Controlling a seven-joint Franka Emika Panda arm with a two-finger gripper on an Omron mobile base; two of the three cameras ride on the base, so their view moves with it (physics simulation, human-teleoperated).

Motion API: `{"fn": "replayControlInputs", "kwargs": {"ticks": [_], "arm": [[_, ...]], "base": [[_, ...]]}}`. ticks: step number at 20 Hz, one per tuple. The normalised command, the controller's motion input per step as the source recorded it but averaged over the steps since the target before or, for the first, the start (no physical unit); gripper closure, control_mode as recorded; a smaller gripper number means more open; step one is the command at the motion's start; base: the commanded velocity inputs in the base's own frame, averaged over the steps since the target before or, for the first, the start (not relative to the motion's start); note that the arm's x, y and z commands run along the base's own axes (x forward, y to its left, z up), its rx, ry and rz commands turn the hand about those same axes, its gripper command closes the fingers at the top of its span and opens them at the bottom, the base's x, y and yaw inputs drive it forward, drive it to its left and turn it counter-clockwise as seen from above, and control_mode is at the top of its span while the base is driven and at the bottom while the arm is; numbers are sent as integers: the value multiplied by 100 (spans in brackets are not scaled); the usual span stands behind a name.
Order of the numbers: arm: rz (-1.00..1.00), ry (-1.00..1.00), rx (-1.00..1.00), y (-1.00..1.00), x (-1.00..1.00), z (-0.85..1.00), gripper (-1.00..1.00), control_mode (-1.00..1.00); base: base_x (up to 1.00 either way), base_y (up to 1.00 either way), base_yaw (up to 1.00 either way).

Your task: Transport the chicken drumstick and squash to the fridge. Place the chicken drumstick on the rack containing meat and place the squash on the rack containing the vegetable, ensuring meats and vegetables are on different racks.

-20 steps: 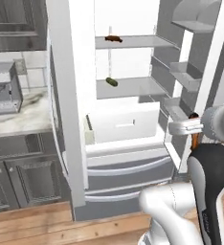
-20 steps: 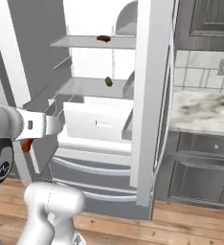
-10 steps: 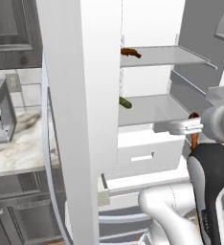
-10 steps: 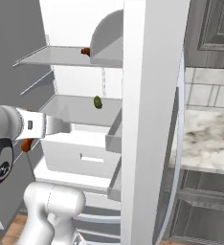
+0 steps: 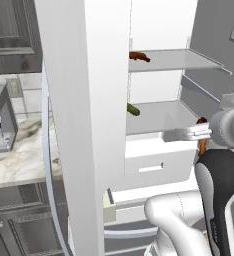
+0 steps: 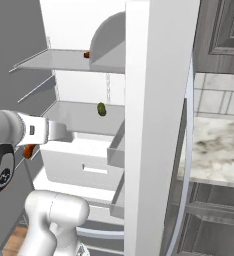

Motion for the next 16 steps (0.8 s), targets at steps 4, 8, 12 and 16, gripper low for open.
{"fn": "replayControlInputs", "kwargs": {"ticks": [4,8,12,16], "arm": [[0,0,0,0,0,0,100,100],[0,-2,0,0,2,12,100,-100],[0,-20,-1,0,0,69,100,-100],[0,-7,0,0,10,66,100,-100]], "base": [[45,0,0],[26,0,0],[0,0,0],[0,0,0]]}}
